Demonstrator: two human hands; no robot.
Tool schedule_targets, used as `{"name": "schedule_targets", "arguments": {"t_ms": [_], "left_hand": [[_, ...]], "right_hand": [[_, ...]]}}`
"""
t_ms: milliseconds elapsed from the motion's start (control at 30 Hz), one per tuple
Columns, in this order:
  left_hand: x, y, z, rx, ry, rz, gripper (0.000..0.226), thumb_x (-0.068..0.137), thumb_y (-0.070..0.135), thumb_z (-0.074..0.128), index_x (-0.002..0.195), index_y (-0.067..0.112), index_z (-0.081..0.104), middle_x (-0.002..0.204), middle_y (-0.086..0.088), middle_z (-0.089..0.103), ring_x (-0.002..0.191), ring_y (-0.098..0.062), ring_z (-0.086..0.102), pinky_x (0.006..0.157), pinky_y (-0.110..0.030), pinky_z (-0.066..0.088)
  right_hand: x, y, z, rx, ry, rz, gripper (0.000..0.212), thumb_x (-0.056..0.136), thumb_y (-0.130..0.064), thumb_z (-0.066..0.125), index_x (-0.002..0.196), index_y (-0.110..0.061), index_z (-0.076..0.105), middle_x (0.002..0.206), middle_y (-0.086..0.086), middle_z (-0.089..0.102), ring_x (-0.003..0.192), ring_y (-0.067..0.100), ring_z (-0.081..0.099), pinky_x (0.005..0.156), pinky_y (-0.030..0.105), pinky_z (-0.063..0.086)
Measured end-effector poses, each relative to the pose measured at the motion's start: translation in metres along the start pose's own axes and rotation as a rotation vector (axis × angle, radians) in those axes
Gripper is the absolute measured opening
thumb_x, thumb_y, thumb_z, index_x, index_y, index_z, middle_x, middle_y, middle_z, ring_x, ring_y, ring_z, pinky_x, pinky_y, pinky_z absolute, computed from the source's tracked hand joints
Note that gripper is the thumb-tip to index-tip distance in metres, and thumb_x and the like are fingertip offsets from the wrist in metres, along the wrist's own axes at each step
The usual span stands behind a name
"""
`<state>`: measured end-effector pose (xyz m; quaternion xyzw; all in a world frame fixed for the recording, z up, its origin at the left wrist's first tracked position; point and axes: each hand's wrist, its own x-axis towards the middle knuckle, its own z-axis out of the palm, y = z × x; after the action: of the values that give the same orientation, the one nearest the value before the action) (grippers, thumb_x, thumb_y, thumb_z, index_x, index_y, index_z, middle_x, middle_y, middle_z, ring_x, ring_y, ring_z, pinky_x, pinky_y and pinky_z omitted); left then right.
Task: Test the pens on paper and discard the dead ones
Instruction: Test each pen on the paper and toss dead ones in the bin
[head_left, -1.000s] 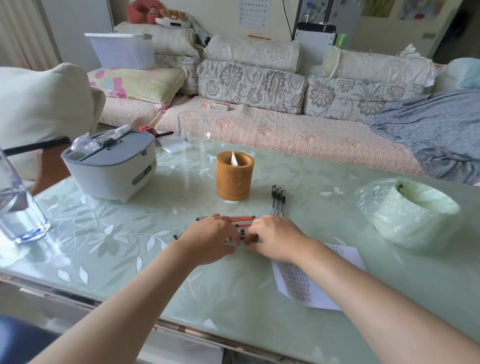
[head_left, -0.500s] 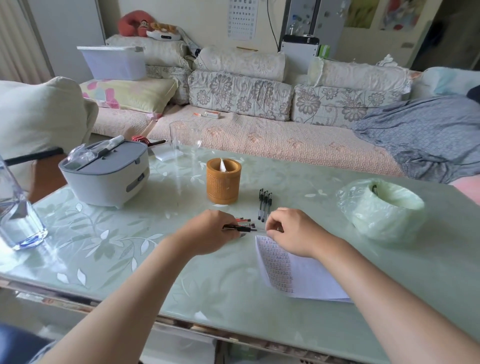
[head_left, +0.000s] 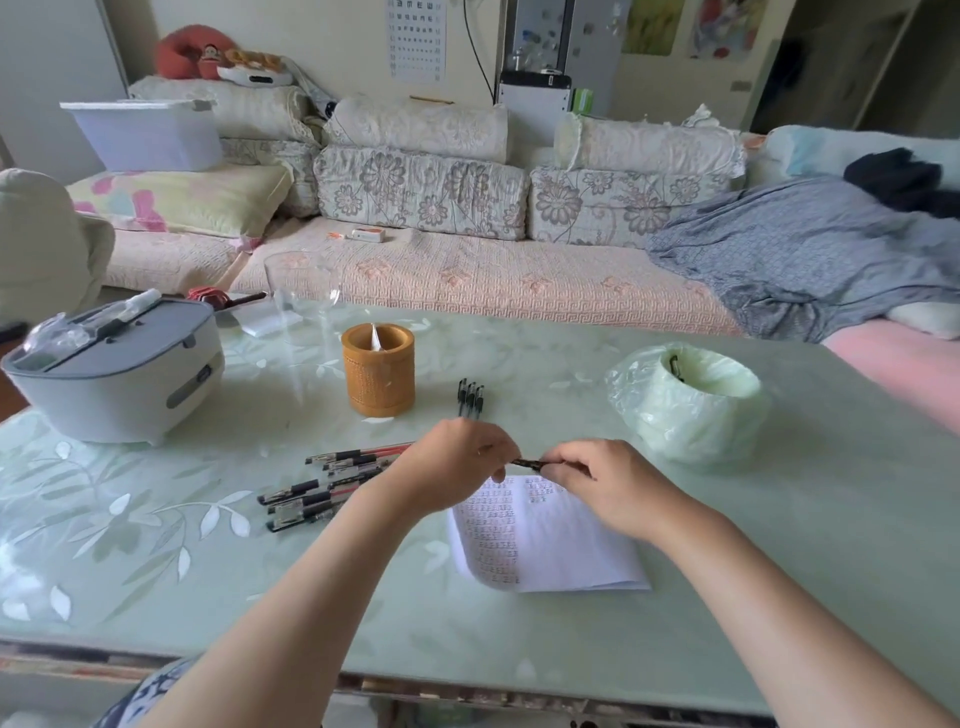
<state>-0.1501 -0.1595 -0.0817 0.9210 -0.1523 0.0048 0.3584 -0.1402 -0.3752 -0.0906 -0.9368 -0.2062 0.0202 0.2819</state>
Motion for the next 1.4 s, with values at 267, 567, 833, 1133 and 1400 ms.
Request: {"name": "schedule_targets", "arguments": {"t_ms": [267,567,833,1133,1400], "left_hand": [[0.029,-0.002,0.032,0.055,-0.022,0.037,0.007,0.088,0.032,0.066,0.094,0.033,0.070,0.081,0.020,0.066,0.068,0.004,0.060,0.060,-0.010,0.041],[0.047,-0.004,0.049,0.035,0.018,0.015,0.004,0.086,0.032,0.068,0.089,0.031,0.070,0.077,0.019,0.067,0.064,0.011,0.055,0.054,-0.008,0.037],[0.052,-0.011,0.054,-0.048,0.008,-0.037,0.009,0.088,0.025,0.068,0.082,0.032,0.068,0.074,0.012,0.071,0.064,-0.003,0.063,0.061,-0.023,0.052],[0.053,-0.022,0.054,0.102,0.027,0.001,0.005,0.091,0.027,0.062,0.093,0.027,0.067,0.078,0.022,0.060,0.070,0.003,0.057,0.061,-0.012,0.041],[0.052,-0.039,0.053,0.320,-0.017,0.041,0.009,0.086,0.019,0.059,0.092,0.024,0.061,0.090,0.010,0.057,0.081,-0.008,0.053,0.068,-0.021,0.044]], "right_hand": [[0.007,0.026,0.009,-0.015,0.011,0.013,0.012,0.093,-0.035,0.058,0.099,-0.030,0.067,0.090,-0.013,0.066,0.083,0.008,0.061,0.074,0.027,0.049],[0.026,0.041,0.012,-0.087,0.007,-0.046,0.023,0.096,-0.029,0.050,0.078,-0.017,0.059,0.075,-0.002,0.058,0.074,0.020,0.055,0.066,0.037,0.045],[0.032,0.046,0.016,-0.166,0.041,-0.032,0.023,0.096,-0.041,0.049,0.082,-0.026,0.060,0.062,-0.006,0.053,0.068,0.020,0.053,0.060,0.031,0.037],[0.037,0.057,0.019,0.062,-0.045,0.078,0.028,0.098,-0.029,0.046,0.125,-0.033,0.053,0.078,-0.011,0.061,0.079,0.003,0.057,0.073,0.020,0.042],[0.038,0.061,0.027,0.891,0.035,0.202,0.034,0.096,0.008,0.040,0.095,-0.010,0.069,0.082,0.011,0.059,0.059,0.021,0.058,0.043,0.027,0.044]]}}
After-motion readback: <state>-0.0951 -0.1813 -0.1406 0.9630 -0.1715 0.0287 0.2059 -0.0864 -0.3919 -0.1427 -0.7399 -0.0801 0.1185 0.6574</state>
